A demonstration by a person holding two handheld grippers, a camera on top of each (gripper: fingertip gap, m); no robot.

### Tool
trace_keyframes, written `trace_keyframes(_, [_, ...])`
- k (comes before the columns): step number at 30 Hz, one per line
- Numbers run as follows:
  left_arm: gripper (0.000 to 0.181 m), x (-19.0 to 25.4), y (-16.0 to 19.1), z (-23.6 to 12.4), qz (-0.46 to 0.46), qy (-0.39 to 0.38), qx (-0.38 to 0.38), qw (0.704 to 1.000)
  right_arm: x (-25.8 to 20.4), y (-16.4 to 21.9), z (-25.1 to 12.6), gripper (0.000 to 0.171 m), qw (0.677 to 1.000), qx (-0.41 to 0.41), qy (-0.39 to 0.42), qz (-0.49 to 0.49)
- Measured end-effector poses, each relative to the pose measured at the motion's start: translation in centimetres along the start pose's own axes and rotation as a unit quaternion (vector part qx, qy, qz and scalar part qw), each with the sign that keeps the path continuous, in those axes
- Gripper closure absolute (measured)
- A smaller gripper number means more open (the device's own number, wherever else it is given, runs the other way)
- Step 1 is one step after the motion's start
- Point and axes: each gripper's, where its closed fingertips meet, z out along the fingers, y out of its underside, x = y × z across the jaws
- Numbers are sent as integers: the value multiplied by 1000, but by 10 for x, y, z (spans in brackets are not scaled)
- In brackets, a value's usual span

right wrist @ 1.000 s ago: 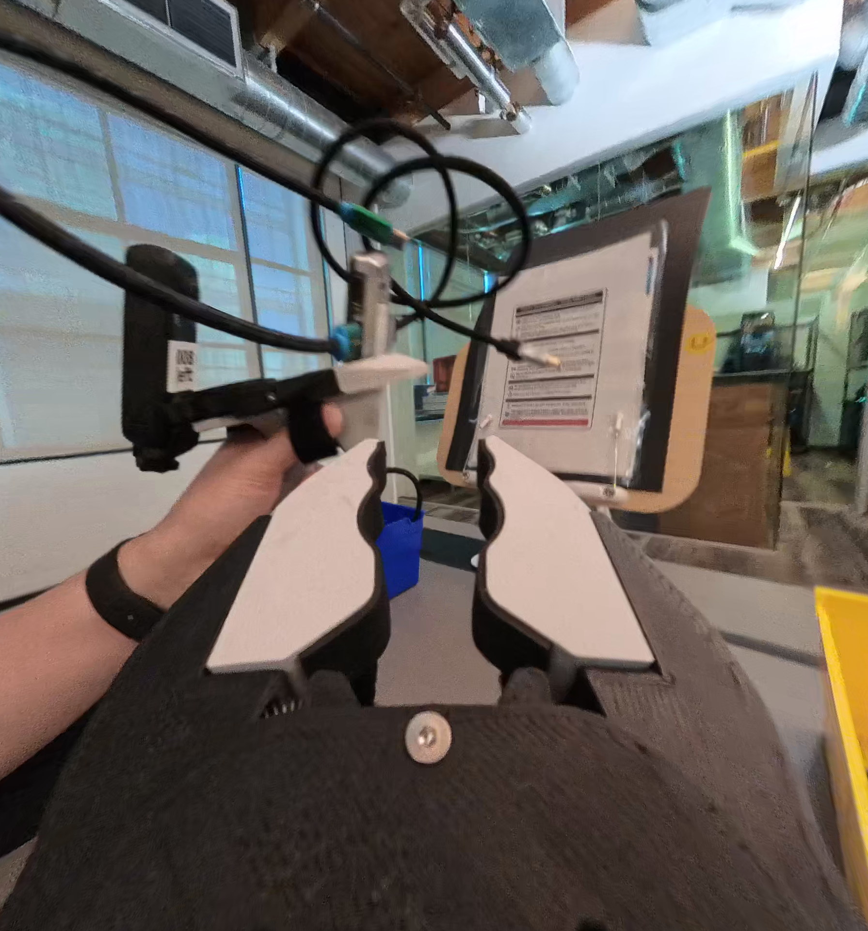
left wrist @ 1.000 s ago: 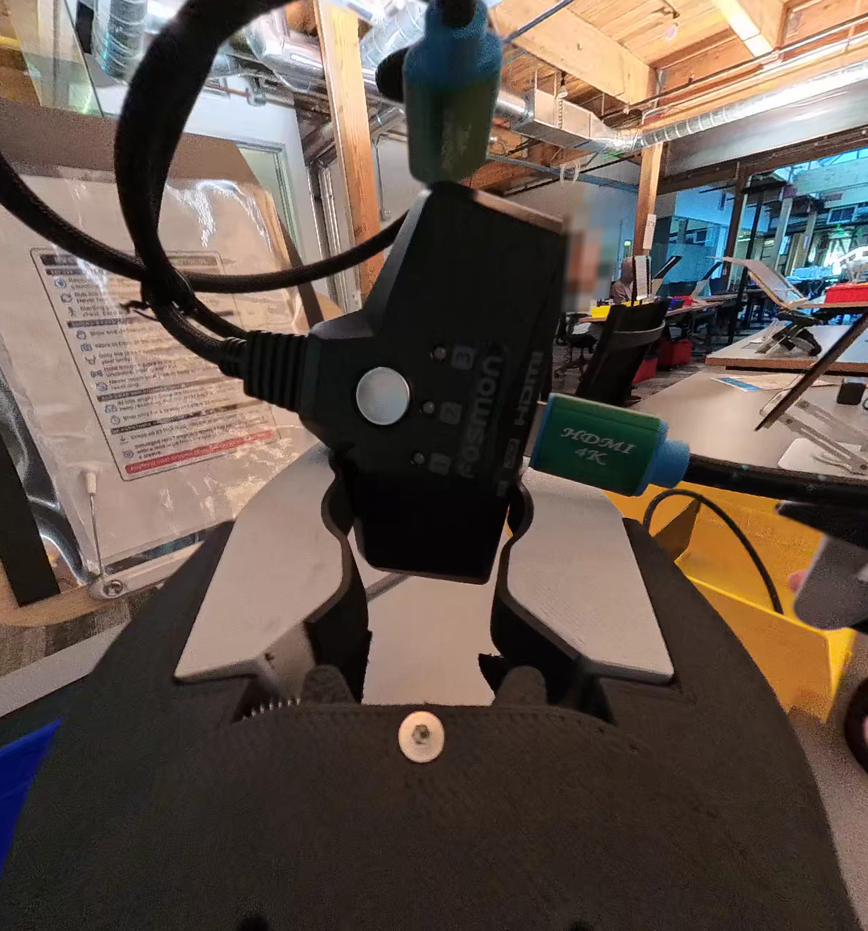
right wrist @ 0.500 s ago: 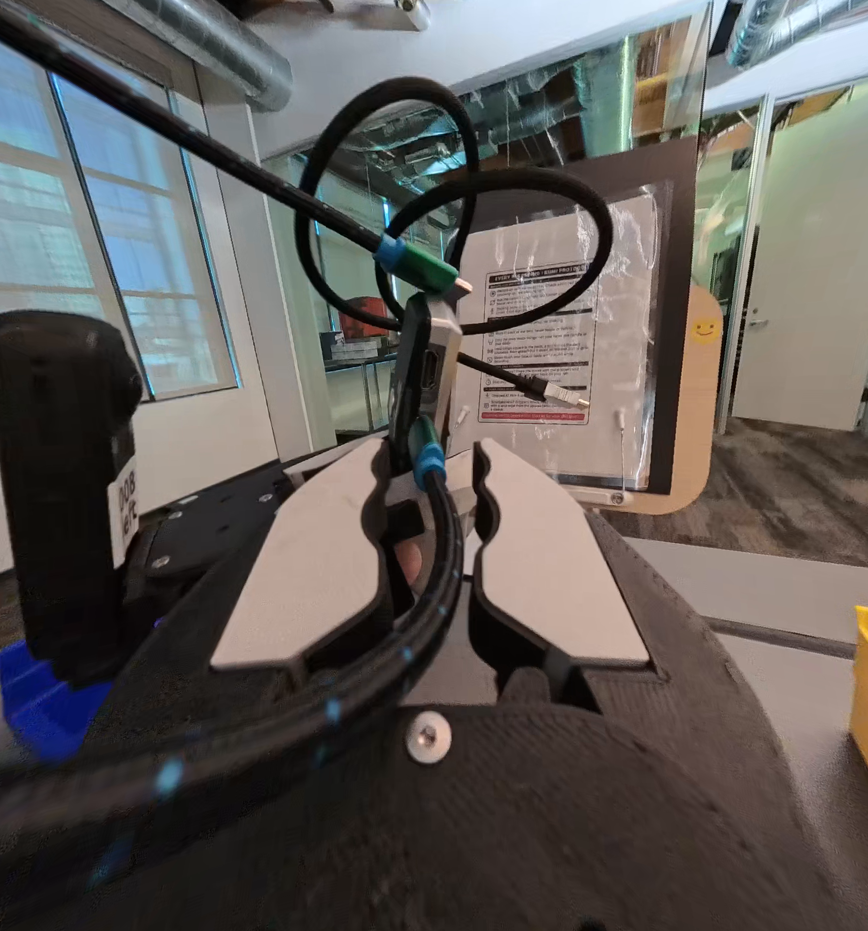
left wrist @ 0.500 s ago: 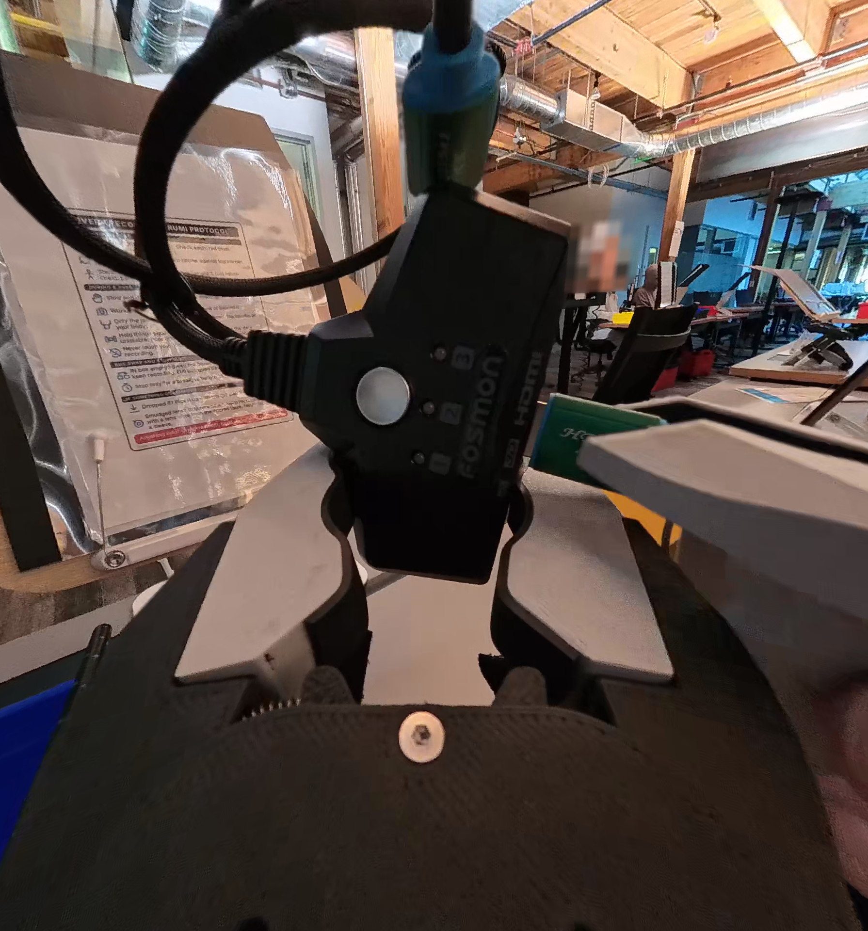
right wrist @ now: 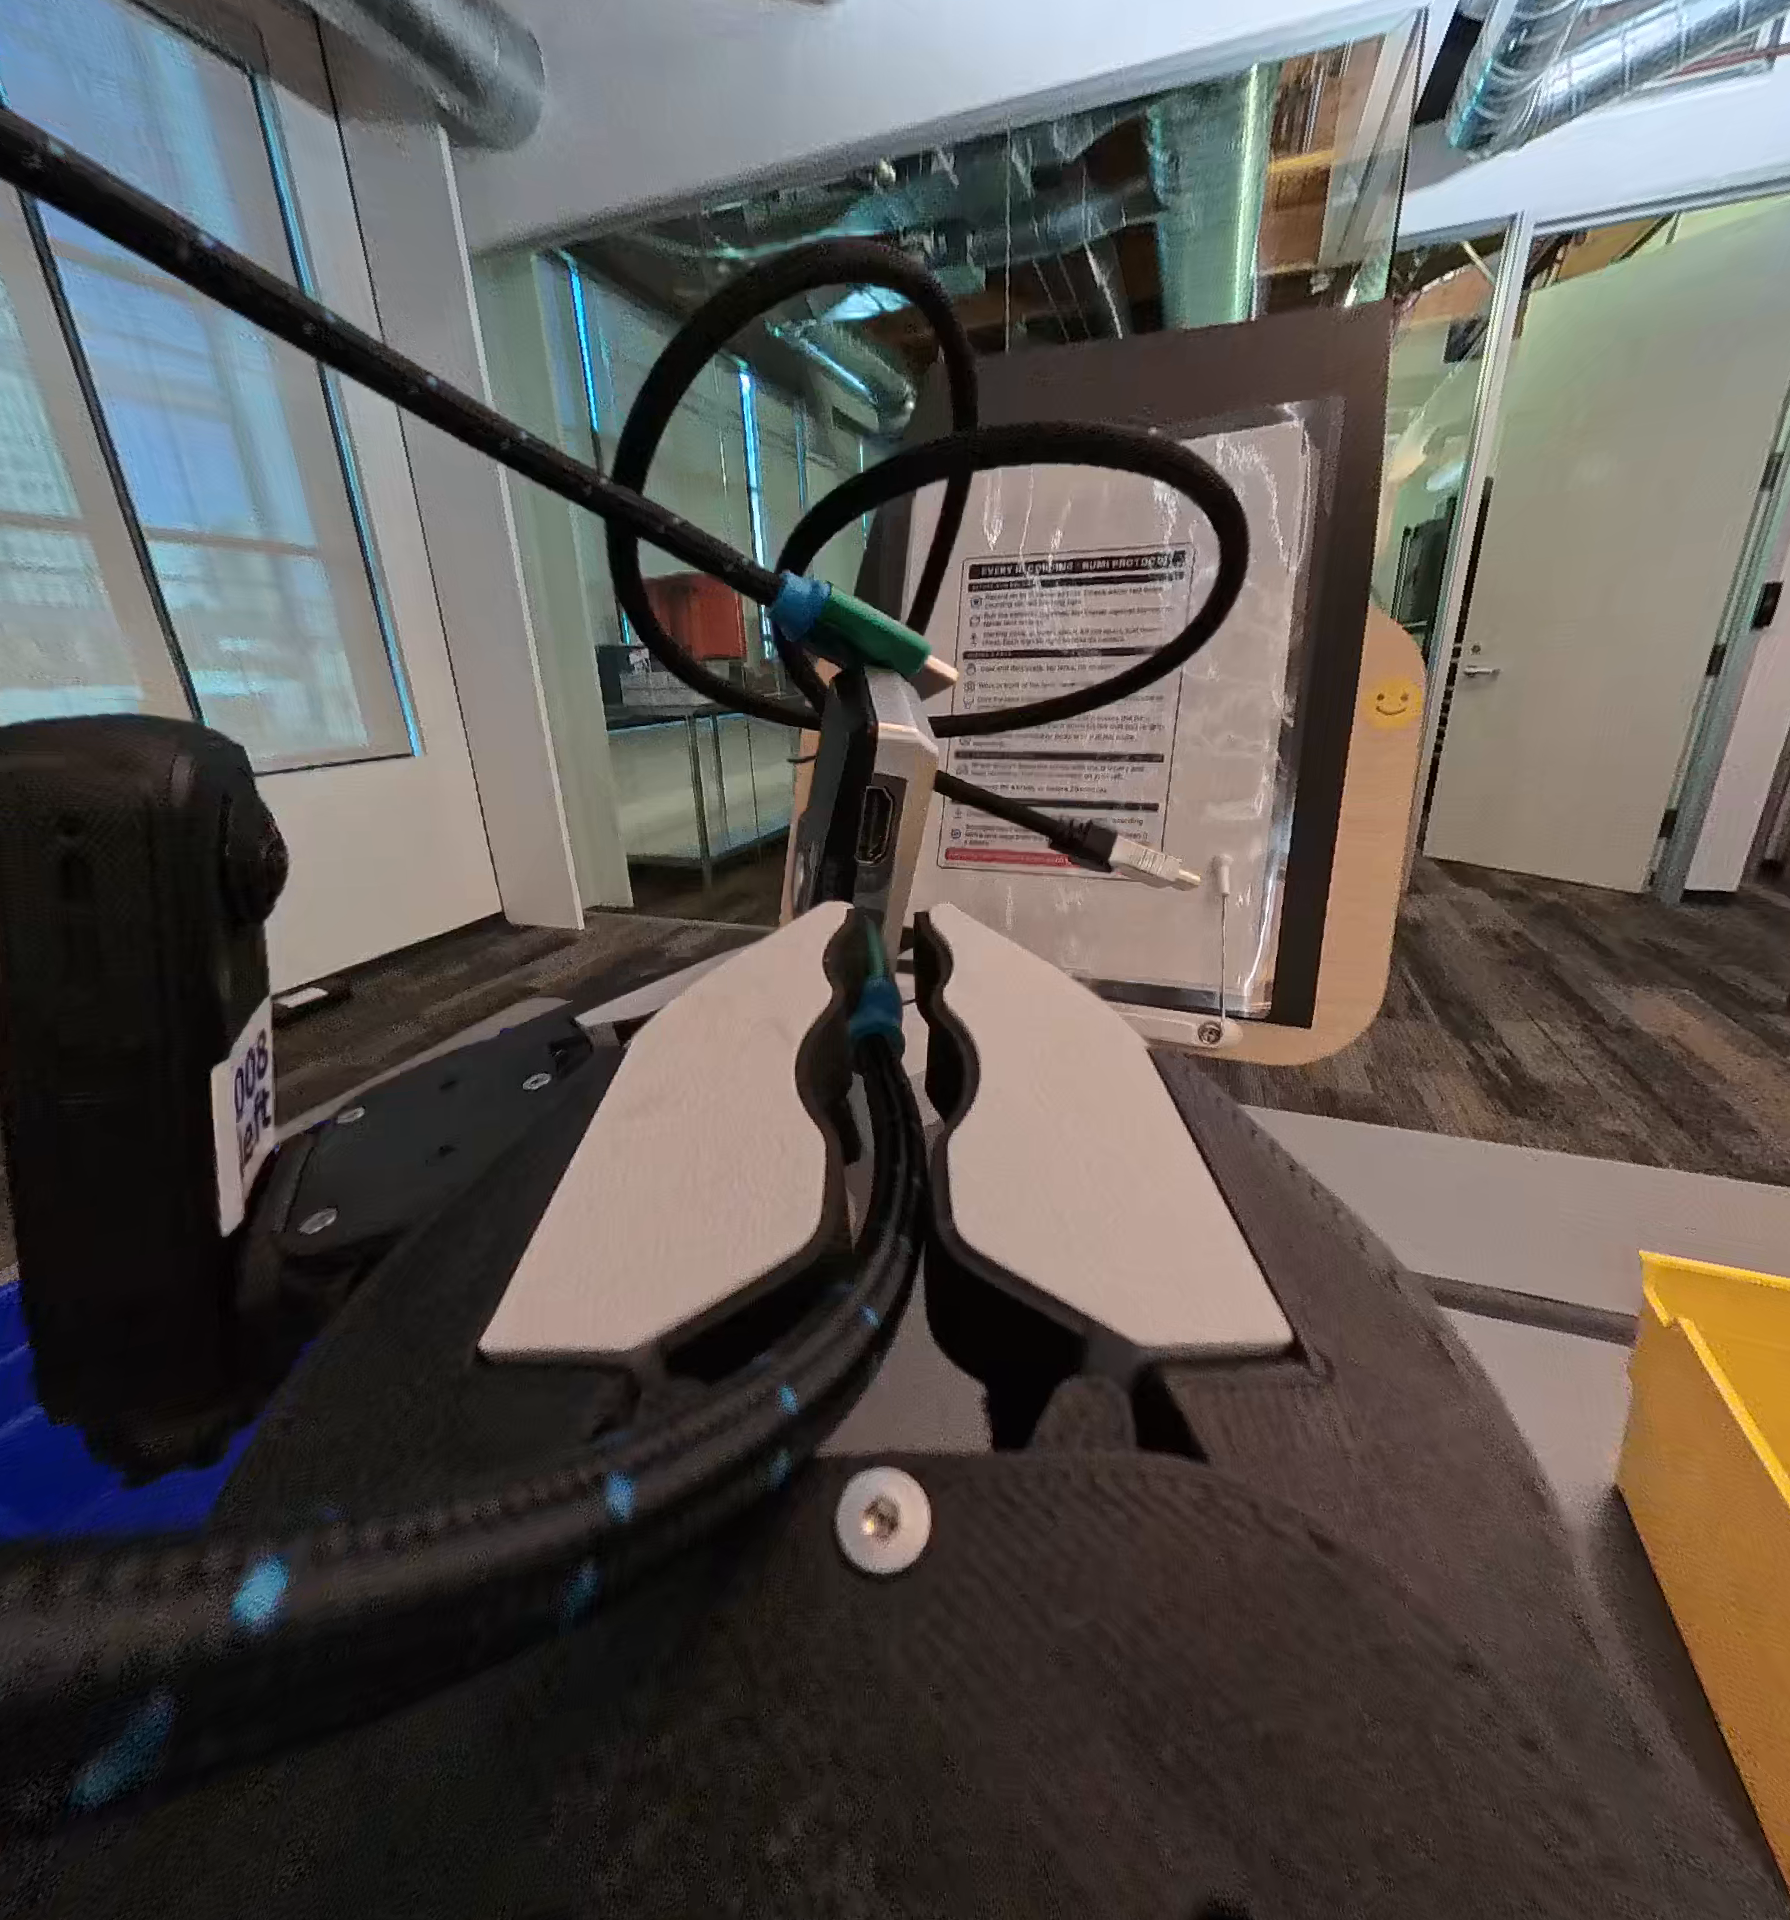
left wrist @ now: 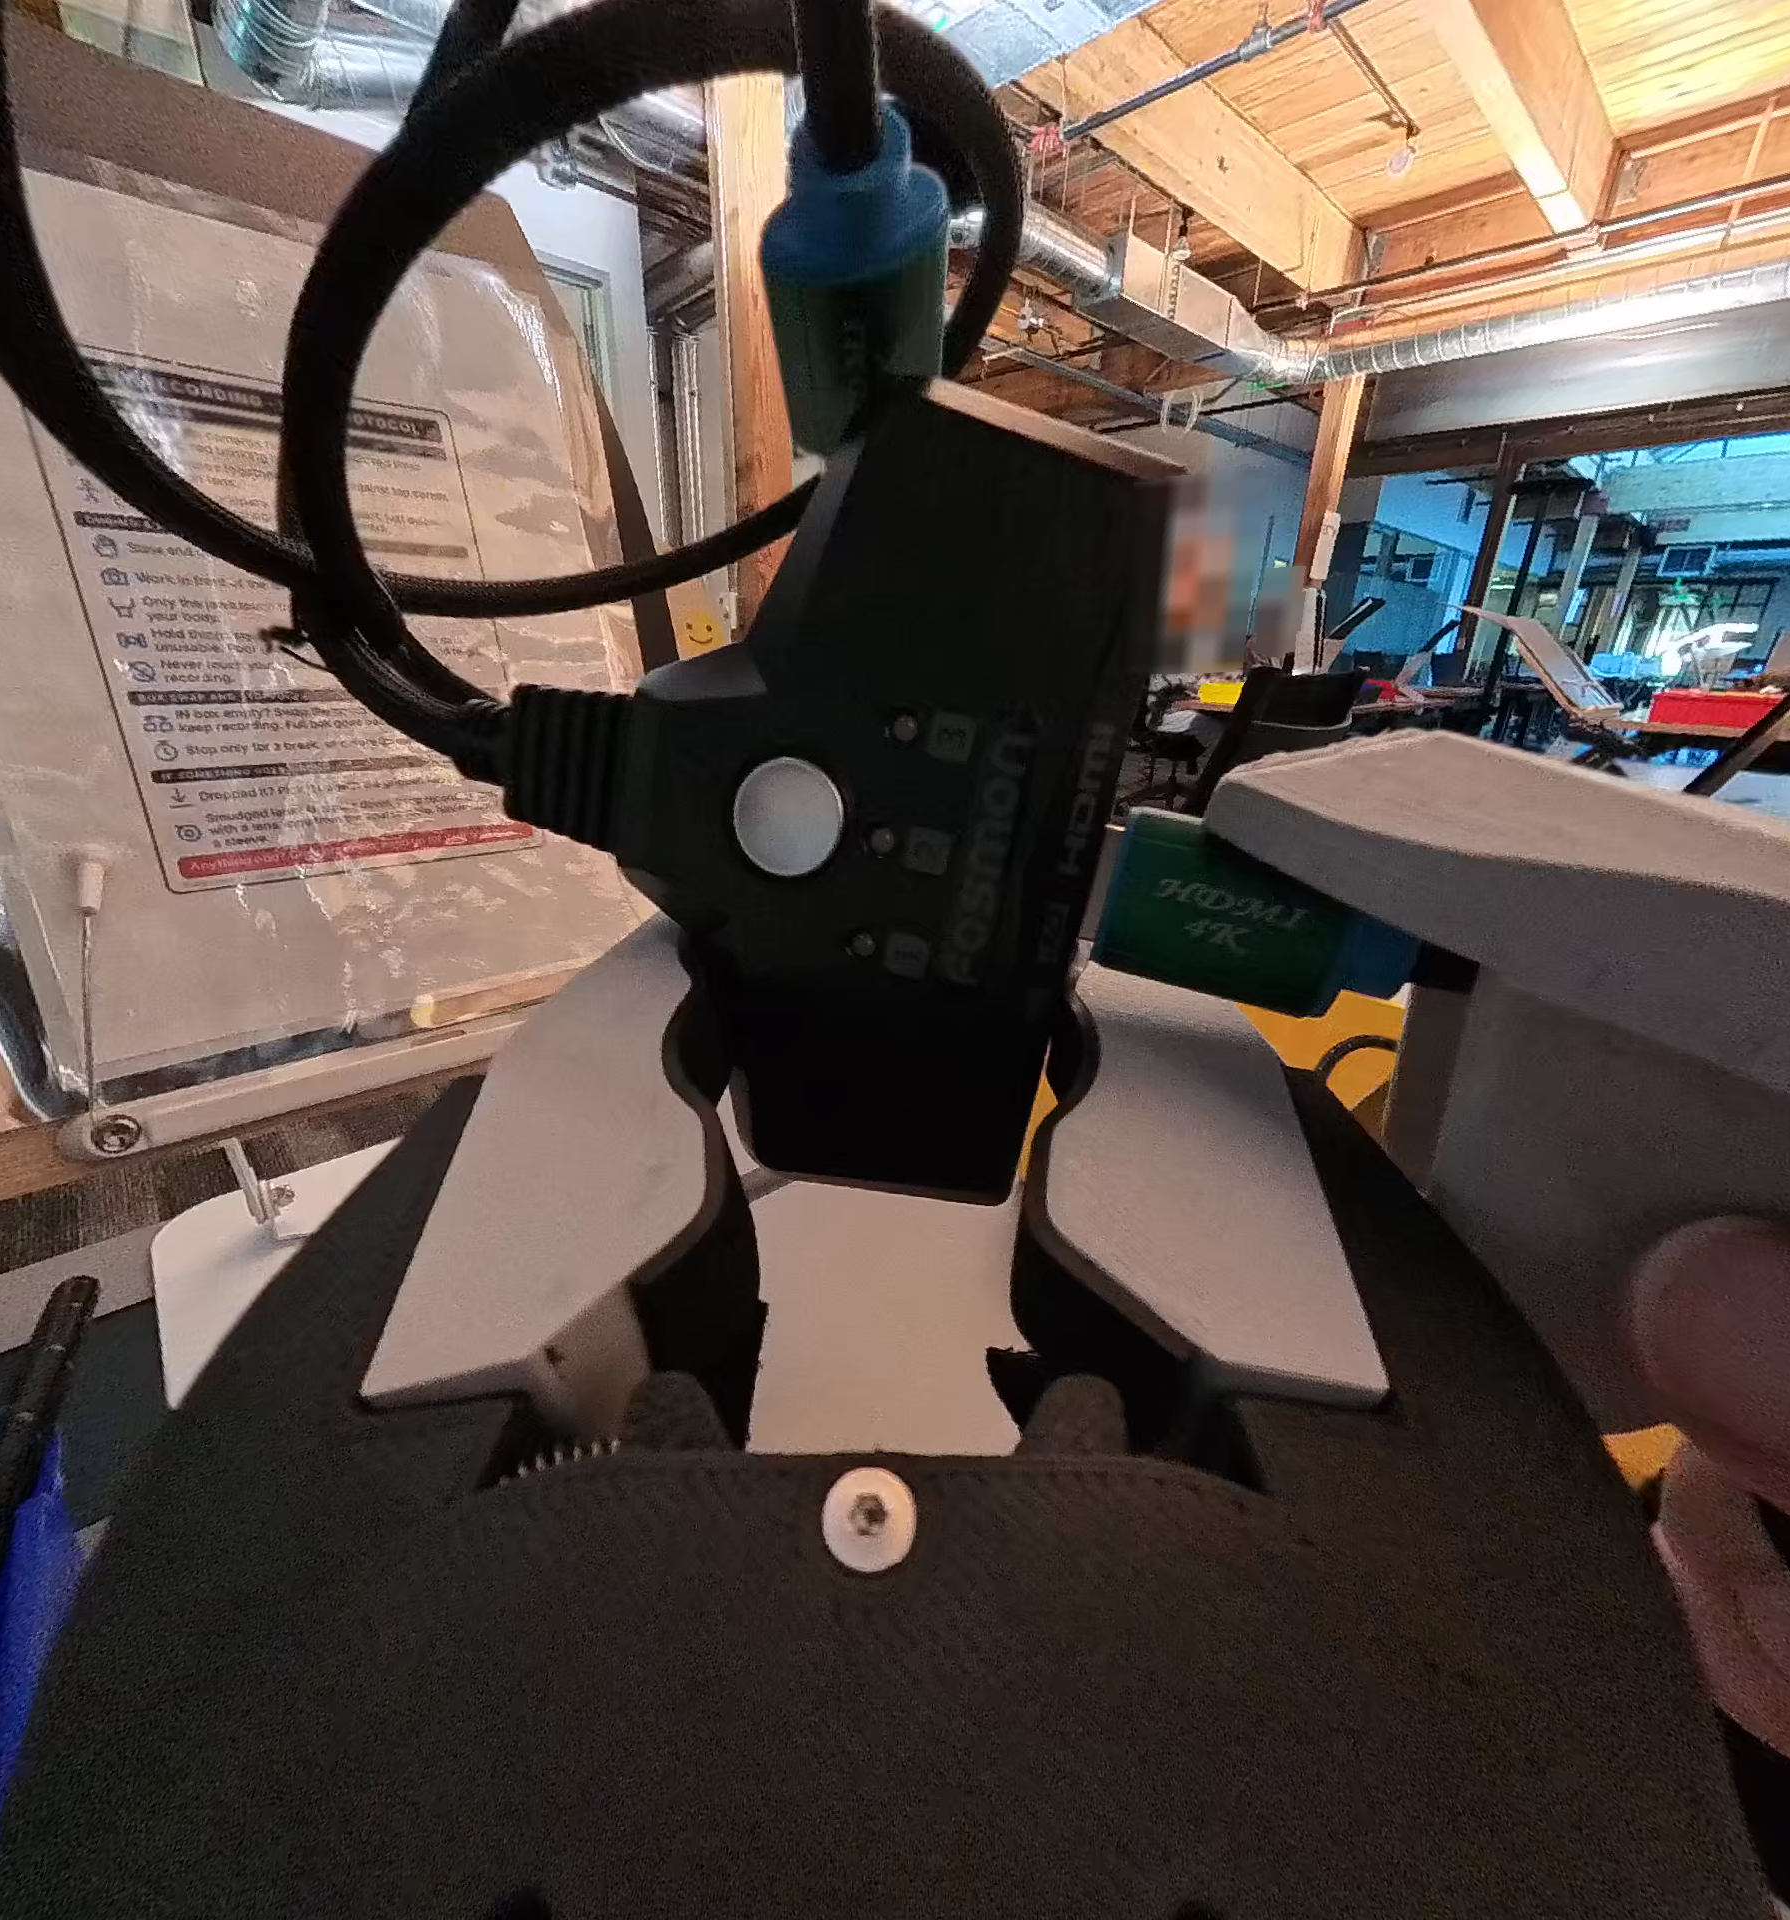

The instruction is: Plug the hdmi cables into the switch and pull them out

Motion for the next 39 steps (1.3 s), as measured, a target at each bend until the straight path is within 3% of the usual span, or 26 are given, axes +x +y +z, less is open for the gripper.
trace_keyframes(19, [122,-3,6,2,-9,2,-4,1000,-1,16,1,151,997,-66,-32,23])
trace_keyframes(25, [122,-1,6,2,-13,5,-2,1000,-4,21,4,159,995,-69,-50,49])
trace_keyframes(36, [123,-5,-2,0,3,3,0,1000,-10,15,4,158,997,-13,-48,55])
trace_keyframes(39, [122,-33,-3,-3,-13,-42,-10,999,-12,-1,-4,158,997,35,-43,62])
